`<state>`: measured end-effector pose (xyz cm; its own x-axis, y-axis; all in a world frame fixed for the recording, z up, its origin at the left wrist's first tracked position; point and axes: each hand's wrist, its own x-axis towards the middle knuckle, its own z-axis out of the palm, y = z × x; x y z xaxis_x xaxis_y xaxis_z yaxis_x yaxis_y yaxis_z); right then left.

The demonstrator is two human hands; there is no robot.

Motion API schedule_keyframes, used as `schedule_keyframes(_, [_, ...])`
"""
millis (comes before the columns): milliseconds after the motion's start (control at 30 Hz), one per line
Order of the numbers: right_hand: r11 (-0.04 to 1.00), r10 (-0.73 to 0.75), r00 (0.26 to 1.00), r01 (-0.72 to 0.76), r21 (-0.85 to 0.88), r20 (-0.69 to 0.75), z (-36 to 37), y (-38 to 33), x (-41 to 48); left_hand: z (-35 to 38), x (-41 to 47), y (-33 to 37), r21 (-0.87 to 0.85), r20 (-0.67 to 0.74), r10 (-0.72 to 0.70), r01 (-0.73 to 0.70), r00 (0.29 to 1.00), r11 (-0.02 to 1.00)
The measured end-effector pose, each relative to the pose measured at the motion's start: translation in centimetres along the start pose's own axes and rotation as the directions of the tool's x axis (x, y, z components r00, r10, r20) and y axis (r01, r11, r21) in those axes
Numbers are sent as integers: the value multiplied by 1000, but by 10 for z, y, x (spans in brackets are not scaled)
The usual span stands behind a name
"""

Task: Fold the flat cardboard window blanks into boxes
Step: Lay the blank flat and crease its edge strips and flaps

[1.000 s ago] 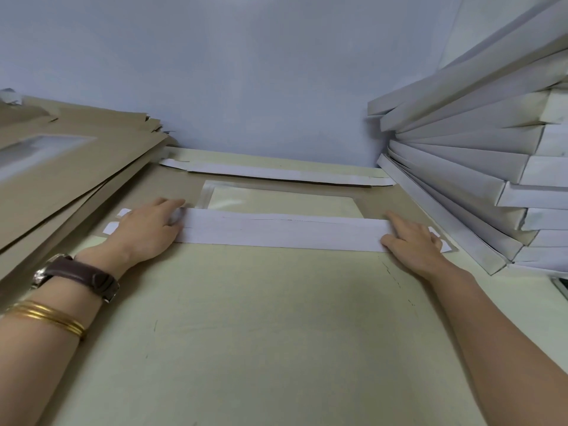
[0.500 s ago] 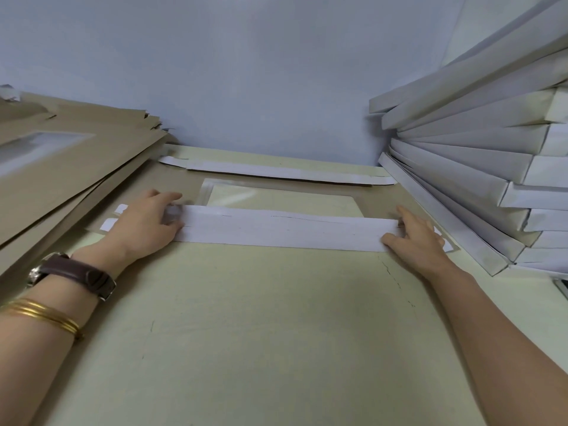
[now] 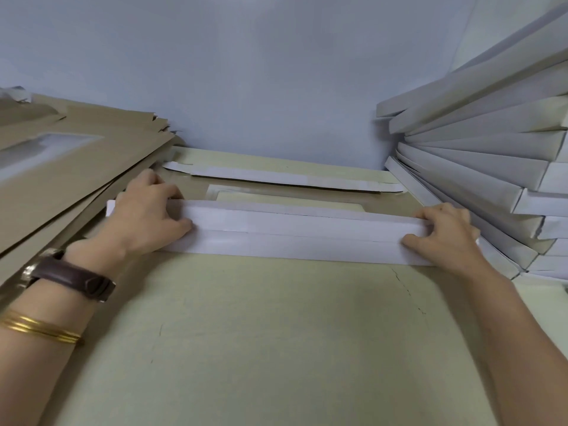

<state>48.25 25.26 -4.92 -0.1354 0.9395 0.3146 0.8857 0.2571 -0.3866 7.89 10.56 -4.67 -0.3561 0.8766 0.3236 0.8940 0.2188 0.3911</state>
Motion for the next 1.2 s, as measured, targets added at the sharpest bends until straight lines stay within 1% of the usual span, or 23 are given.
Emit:
schedule_keyframes(100, [996,-73,997,71,-54,-23,-11,0,-5,-14,-3,5,21,-42,68,-67,997,998])
schedule_keyframes(267, [976,-143,989,145,-163,25,-19,-4,-19,-28,-18,11,110,39,121,-124,992,986])
schedule_keyframes(367, [975,-172,985,174,-141,20,-19,-8,-26,-27,-23,13,185,32,114,-118,993,976])
schedule_keyframes(467, [985,-143,989,138,-104,-43,-16,-13,-28,-24,-26,14,247,54,142,-151,988,957])
schedule_keyframes(533, [983,-126,991,119,-137,-46,-14,-15,-29,-23,-29,16,291,129,149,-181,980,939])
schedule_keyframes(600, [977,-115,993,115,-180,8,-13,-15,-32,-21,-32,19,336,251,151,-232,956,913])
schedule_keyframes(633, [973,-106,993,113,-201,47,-13,-17,-35,-19,-34,22,331,319,156,-264,935,906])
schedule_keyframes(700, [965,-84,987,114,-234,133,-9,-24,-40,-12,-38,30,271,430,175,-311,886,911])
schedule_keyframes(767, [950,-97,973,153,-271,208,-1,-36,-47,0,-42,40,193,469,237,-361,851,912])
schedule_keyframes(833, [926,-220,940,285,-248,259,12,-52,-55,14,-46,51,124,466,312,-411,828,903])
schedule_keyframes(933, [844,-444,828,514,-151,342,32,-85,-67,34,-50,68,66,472,363,-443,804,894])
schedule_keyframes(1000, [788,-520,762,602,-129,385,46,-105,-72,43,-49,76,48,503,382,-466,776,883])
schedule_keyframes(1033, [773,-535,741,623,-118,406,51,-112,-74,47,-49,79,50,521,381,-473,764,880])
schedule_keyframes(1100, [776,-532,719,625,-83,447,57,-118,-75,51,-48,79,76,561,358,-478,747,875])
schedule_keyframes(1200, [800,-505,716,598,-51,481,57,-113,-73,52,-47,75,96,605,336,-485,722,869])
